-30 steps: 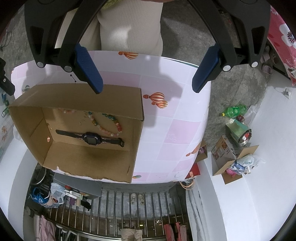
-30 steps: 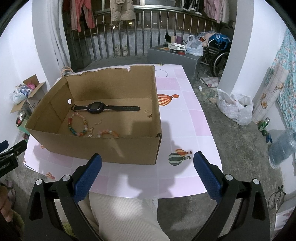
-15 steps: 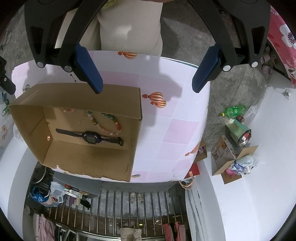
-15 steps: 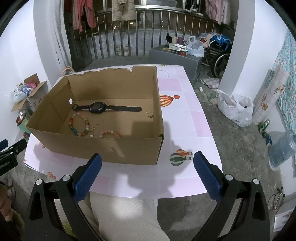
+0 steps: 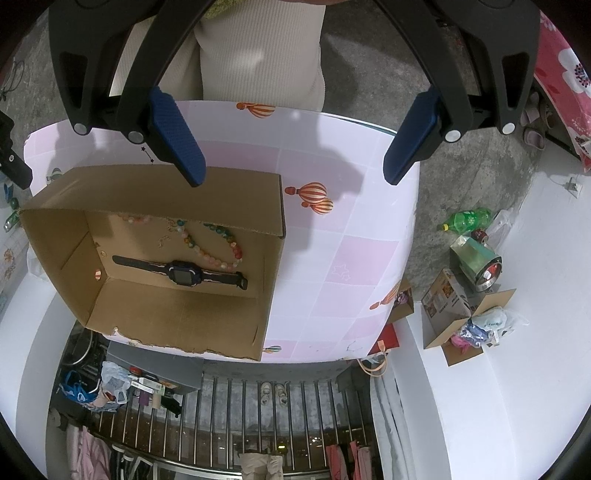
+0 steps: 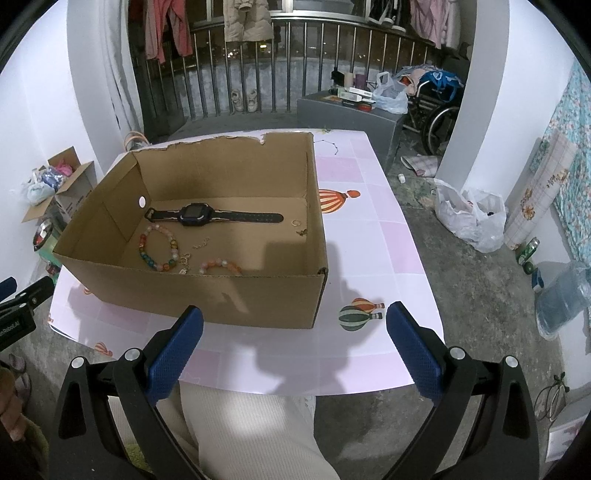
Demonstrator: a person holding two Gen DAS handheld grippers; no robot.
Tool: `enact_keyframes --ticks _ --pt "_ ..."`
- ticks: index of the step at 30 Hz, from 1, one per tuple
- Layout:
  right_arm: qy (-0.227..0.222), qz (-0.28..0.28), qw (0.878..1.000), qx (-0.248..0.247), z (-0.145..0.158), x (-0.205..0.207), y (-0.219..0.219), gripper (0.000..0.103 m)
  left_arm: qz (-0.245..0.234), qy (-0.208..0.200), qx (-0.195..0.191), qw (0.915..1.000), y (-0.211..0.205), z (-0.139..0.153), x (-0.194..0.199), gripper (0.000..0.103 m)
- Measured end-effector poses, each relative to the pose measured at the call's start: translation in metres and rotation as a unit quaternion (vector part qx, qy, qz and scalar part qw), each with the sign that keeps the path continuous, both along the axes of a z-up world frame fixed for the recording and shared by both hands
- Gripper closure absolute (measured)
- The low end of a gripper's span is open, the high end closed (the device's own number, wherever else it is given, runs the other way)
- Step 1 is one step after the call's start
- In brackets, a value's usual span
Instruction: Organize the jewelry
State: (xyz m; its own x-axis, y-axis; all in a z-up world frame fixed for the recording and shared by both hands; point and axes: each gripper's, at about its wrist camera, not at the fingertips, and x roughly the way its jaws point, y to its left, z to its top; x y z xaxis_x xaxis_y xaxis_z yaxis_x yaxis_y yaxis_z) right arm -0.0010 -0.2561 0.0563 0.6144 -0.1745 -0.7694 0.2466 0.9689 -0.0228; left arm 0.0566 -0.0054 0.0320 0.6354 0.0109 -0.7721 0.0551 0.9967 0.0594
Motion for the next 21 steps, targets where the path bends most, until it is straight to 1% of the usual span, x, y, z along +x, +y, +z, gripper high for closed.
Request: enact_keyframes --ticks 21 --pt "0.001 0.000 1.000 0.001 -0.0012 -0.0002 -0.0006 0.006 0.000 0.001 0.000 1.0000 -0.0003 -0.0002 -0.0002 0.010"
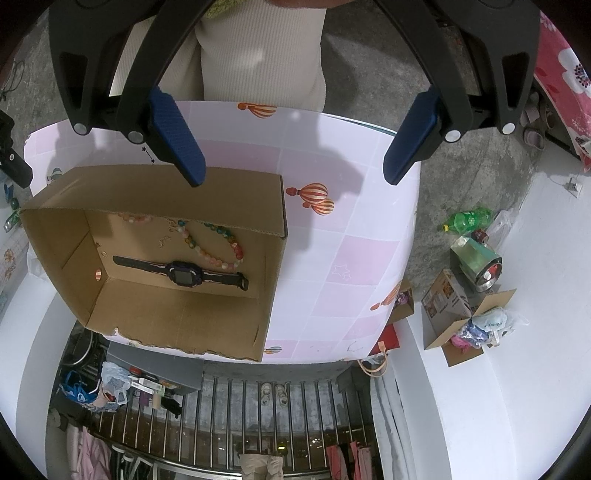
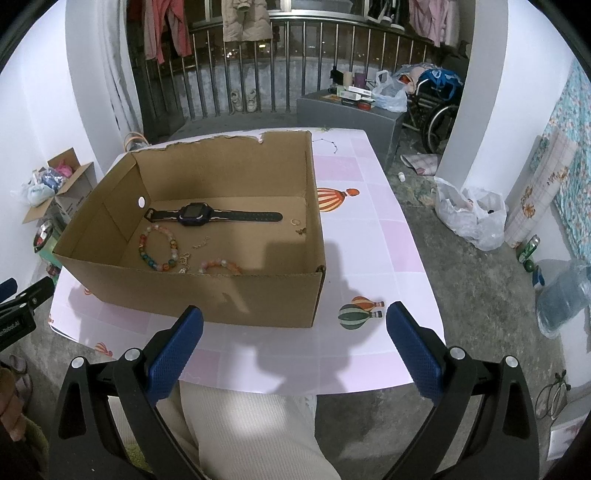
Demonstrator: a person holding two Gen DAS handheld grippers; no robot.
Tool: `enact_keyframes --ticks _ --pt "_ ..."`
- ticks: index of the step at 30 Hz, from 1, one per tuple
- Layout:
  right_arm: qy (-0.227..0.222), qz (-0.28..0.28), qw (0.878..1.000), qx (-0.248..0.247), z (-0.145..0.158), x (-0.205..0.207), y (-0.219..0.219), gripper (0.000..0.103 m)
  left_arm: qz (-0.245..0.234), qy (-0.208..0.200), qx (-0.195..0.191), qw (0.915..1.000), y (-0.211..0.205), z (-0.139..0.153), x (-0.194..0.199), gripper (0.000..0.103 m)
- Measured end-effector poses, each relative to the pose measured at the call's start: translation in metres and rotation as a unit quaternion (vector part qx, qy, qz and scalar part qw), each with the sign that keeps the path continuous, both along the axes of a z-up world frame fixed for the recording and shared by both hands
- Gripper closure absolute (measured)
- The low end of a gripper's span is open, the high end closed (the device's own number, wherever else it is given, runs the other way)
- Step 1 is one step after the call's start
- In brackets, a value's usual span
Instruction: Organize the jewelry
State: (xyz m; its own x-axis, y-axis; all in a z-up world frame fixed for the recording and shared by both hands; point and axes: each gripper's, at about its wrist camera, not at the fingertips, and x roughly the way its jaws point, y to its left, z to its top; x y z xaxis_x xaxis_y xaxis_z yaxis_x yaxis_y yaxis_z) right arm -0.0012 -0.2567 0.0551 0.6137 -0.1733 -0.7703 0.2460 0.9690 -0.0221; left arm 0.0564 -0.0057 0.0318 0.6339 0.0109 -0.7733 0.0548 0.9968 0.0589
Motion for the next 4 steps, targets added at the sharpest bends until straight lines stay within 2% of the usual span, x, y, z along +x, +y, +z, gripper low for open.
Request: enact_keyframes --ticks 4 --pt "0.000 0.000 1.000 0.000 0.0000 -0.0001 0.0000 0.006 0.000 0.000 -0.001 1.0000 0.0001 0.0000 0.0000 0.010"
